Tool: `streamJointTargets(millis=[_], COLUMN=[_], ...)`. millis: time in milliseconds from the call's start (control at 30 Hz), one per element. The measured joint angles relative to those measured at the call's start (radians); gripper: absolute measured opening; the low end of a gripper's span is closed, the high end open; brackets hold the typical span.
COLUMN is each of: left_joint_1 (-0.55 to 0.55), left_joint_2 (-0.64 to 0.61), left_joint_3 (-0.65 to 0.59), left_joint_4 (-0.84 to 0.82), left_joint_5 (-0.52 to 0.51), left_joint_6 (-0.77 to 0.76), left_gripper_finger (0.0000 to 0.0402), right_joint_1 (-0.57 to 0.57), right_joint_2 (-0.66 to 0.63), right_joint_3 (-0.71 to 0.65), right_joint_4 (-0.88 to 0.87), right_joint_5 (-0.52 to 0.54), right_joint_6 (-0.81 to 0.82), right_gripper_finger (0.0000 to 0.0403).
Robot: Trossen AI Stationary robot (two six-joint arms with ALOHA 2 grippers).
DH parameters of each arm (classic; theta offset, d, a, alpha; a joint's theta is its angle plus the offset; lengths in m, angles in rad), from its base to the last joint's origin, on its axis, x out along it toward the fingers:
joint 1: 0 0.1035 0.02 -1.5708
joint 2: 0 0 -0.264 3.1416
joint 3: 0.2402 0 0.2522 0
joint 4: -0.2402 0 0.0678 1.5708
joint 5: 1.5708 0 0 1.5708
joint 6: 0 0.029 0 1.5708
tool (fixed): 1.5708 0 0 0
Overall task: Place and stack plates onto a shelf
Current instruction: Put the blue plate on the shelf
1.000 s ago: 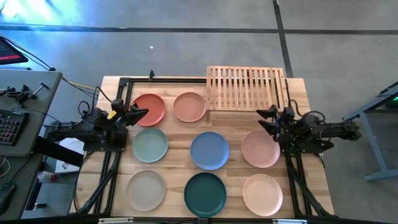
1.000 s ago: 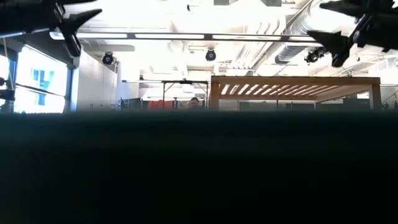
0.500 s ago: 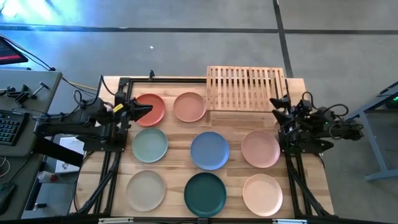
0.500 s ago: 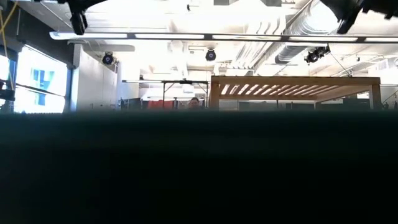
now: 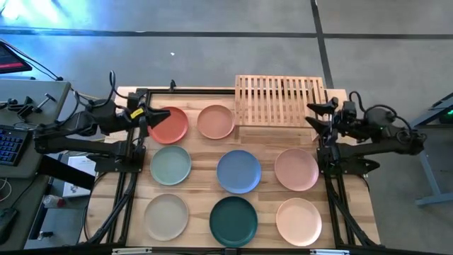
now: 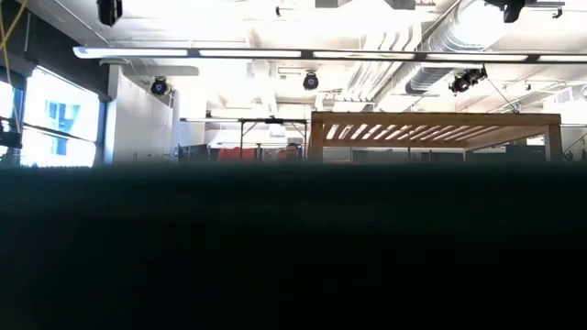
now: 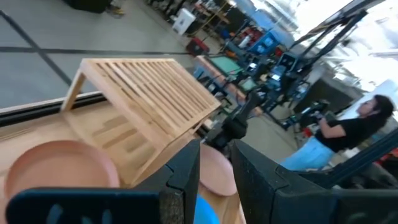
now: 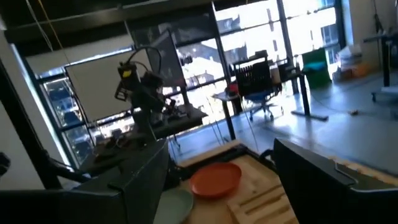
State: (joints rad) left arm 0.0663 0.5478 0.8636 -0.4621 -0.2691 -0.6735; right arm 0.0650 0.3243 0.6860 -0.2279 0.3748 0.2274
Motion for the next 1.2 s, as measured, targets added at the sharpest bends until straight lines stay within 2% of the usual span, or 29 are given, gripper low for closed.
streamJointTargets(millis=[267,367,667,1200], left_joint_1=[0.006,0.006,0.006,0.006], left_joint_2=[0.004,0.004,0.026,0.038], left_joint_3=[0.023,0.023,0.022,0.022], left_joint_4=[-0.051,-0.065,-0.066,-0.064], left_joint_5=[0.000,0.000,0.000,0.000], left_joint_6=[0.084,0.110,0.154,0.154], left_gripper_finger=[0.0083,0.0083,0.0083,0.0083], right_joint_1=[0.000,0.000,0.001,0.001], right_joint_2=[0.172,0.245,0.476,0.878], right_joint_3=[0.146,0.168,0.173,0.173], right_joint_4=[-0.279,-0.339,-0.377,-0.381], right_joint_5=[-0.017,-0.071,-0.295,-0.442], right_joint_6=[0.283,0.387,0.666,1.061], right_gripper_finger=[0.0277,0.0277,0.0277,0.0277])
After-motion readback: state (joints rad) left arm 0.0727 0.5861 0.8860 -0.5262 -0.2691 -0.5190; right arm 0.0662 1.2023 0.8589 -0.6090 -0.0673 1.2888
